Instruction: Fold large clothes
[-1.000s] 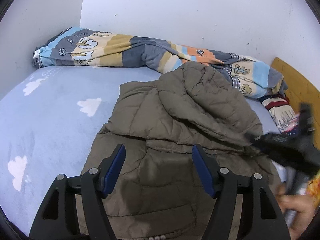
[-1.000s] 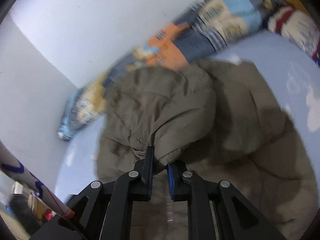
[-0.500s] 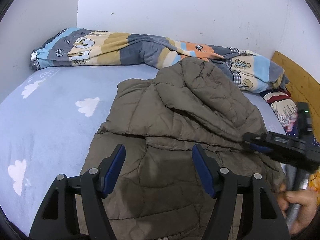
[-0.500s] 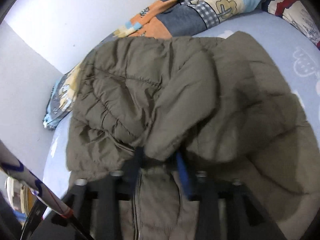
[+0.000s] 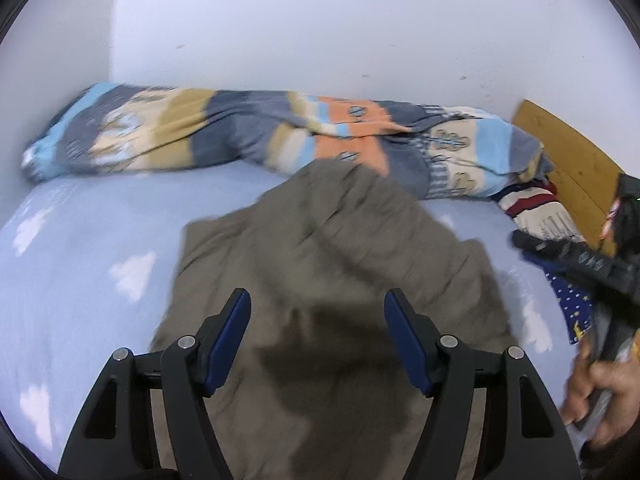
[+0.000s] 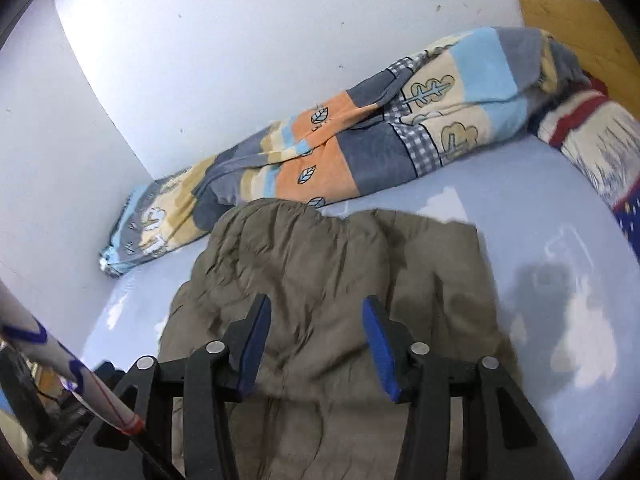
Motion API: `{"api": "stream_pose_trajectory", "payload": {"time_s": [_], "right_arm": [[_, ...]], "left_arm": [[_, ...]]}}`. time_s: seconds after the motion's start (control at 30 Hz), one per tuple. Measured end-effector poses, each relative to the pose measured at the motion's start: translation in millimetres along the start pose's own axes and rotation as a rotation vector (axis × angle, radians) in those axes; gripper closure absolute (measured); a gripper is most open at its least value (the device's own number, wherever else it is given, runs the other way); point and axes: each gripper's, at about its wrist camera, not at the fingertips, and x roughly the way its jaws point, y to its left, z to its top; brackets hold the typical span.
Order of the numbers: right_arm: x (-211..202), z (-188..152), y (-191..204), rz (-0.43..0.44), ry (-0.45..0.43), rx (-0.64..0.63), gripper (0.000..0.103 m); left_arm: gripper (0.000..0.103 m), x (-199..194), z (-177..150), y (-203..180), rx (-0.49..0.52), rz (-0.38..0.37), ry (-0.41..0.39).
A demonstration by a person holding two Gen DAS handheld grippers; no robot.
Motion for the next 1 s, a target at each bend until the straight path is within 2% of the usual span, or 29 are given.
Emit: {"api": "stream_pose_trajectory", "payload": {"time_s": [0.1, 0.17, 0.2, 0.27, 0.33, 0.47, 0.57, 0.63, 0.77, 0.9, 1.0], "right_arm": [[29.1, 22.8, 4.1, -0.03, 0.023, -0.038, 0.05], [45.6, 31.6, 4.4, -0.055, 0.033, -0.061, 0.05], [57.3, 34.8, 2.3, -0.048, 0.055, -0.063, 0.049], [77.8, 34.3, -2.1, -0.054, 0.086, -0.081, 0.049], [99.1, 24.9, -9.0, -0.073, 0.14, -0.105, 0.049], [117.0, -7.0, -19.3, -0.082, 0.206, -0.164, 0.049], [133.0, -34.9, -25.9, -0.128, 0.243, -0.197, 0.048], [139.3, -40.8, -27.6, -0.146, 0.246, -0.206, 0.048], [128.8, -26.3, -22.0, -0.158, 0.269, -0.192, 0.048], [91.4, -5.5, -2.5, -0.141, 0.194, -0.261, 0.048], [75.0, 15.6, 5.6, -0.124, 0.15, -0.247, 0.048]], "left_arm": [[0.034, 46.4, 29.2, -8.9, 0.03, 0.006, 0.055], [0.034, 77.8, 32.8, -7.7, 0.031, 0.011, 0.096], [0.034, 94.0, 29.4, -5.6, 0.041, 0.03, 0.116], [0.034, 125.6, 12.0, 5.2, 0.053, 0.124, 0.169], [0.034, 135.8, -5.8, 20.9, 0.023, 0.142, 0.186], [0.033, 134.5, -35.8, 41.2, -0.016, 0.1, 0.144], [0.031, 139.8, -40.7, 39.1, -0.014, 0.127, 0.151], [0.031, 145.9, -37.8, 33.5, -0.002, 0.155, 0.184], [0.035, 132.8, -23.3, 39.1, -0.022, 0.131, 0.227], [0.035, 95.3, 7.4, 35.4, -0.029, 0.066, 0.167], [0.035, 80.8, 41.7, 22.1, -0.021, 0.023, 0.114]]}}
